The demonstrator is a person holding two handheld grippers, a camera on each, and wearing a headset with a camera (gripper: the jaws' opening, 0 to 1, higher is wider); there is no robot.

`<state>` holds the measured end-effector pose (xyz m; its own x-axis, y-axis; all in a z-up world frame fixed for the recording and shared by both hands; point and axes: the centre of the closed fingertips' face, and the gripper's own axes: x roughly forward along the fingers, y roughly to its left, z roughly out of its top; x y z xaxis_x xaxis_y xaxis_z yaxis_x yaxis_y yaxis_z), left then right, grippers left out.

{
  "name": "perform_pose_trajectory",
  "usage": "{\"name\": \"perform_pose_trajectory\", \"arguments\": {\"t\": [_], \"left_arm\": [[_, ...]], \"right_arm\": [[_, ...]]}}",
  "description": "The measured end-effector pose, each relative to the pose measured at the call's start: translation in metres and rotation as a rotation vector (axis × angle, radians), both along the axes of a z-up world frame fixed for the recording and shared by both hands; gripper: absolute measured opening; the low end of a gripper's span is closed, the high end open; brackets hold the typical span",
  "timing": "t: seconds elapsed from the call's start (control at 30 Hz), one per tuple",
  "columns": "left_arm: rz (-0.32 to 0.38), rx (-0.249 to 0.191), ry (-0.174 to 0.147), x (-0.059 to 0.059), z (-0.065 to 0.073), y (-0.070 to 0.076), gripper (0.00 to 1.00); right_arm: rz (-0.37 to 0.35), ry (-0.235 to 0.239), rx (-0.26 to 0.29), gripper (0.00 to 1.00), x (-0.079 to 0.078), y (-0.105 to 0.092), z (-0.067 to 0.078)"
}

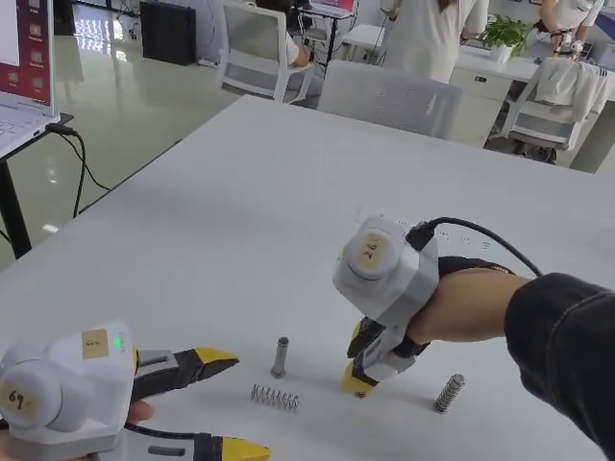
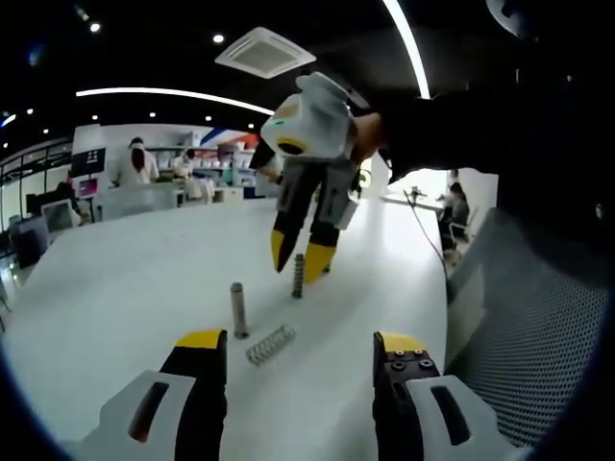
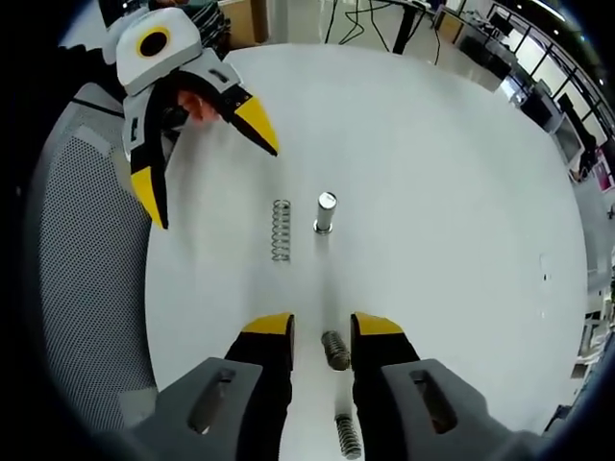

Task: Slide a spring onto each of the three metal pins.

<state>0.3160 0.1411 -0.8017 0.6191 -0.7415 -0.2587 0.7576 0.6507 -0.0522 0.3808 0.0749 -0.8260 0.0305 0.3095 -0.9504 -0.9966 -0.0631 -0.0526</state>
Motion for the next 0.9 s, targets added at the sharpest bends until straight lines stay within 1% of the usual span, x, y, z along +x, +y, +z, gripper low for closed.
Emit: {"name": "perform_pose_trajectory", "arguments": {"t": [0.1, 0.23, 0.3, 0.47, 0.63, 0.73, 0.9], "left_arm": [[0.000, 0.002, 0.001, -0.001, 0.000, -0.001, 0.56], [0.000, 0.003, 0.001, -0.001, 0.000, 0.000, 0.56], [0.000, 0.002, 0.001, -0.001, 0.000, 0.000, 0.56], [-0.003, 0.004, 0.001, -0.001, 0.000, 0.000, 0.56], [0.001, 0.003, 0.001, -0.001, -0.001, 0.001, 0.56], [0.001, 0.004, 0.004, -0.001, -0.001, 0.002, 0.55], [0.002, 0.005, 0.006, -0.001, -0.003, 0.002, 0.55]], "right_arm": [[0.005, 0.018, 0.014, 0.20, -0.006, 0.006, 0.001], [0.015, 0.030, 0.020, 0.19, -0.012, 0.012, -0.001], [0.014, 0.047, 0.032, 0.19, -0.017, 0.017, -0.002], [0.034, 0.053, 0.037, 0.18, -0.025, 0.025, -0.006], [0.034, 0.061, 0.042, 0.16, -0.027, 0.030, -0.011], [0.032, 0.073, 0.047, 0.15, -0.031, 0.033, -0.015], [0.030, 0.078, 0.046, 0.14, -0.032, 0.036, -0.022]]}}
